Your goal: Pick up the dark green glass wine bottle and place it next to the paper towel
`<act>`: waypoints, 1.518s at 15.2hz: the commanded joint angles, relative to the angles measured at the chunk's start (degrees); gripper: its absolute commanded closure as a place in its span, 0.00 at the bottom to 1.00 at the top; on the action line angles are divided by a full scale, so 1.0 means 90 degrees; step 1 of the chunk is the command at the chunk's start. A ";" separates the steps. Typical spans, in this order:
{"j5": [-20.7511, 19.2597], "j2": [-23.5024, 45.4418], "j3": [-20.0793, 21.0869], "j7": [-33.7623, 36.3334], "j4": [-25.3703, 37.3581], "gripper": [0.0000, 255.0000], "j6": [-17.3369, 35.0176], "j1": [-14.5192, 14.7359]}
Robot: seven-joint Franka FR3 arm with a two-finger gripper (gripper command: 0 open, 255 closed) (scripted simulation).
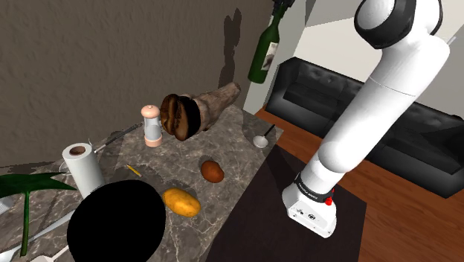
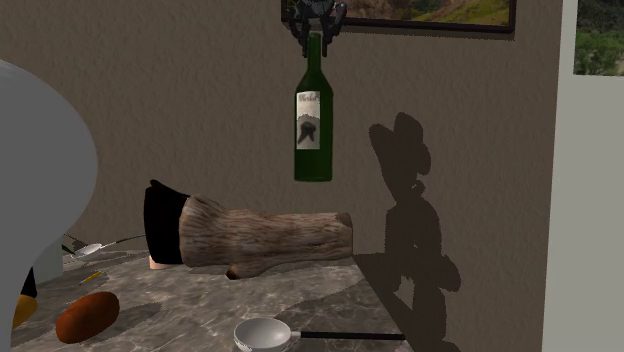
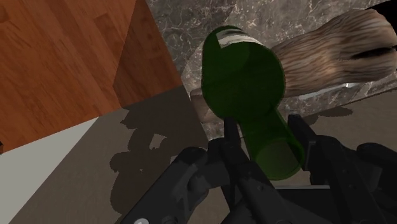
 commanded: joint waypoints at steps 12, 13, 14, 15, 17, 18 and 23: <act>-0.0370 -0.1285 0.1350 0.2239 -0.1423 1.00 0.0265 0.0975; -0.0366 -0.1330 0.1458 0.2409 -0.1474 1.00 0.0274 0.1035; -0.0359 -0.1366 0.1565 0.2578 -0.1517 1.00 0.0283 0.1096; -0.0350 -0.1395 0.1673 0.2746 -0.1552 1.00 0.0291 0.1155; -0.0328 -0.1430 0.1884 0.3080 -0.1596 1.00 0.0305 0.1274; -0.0315 -0.1436 0.1990 0.3246 -0.1605 1.00 0.0311 0.1334; -0.0249 -0.1356 0.2508 0.4069 -0.1531 1.00 0.0329 0.1632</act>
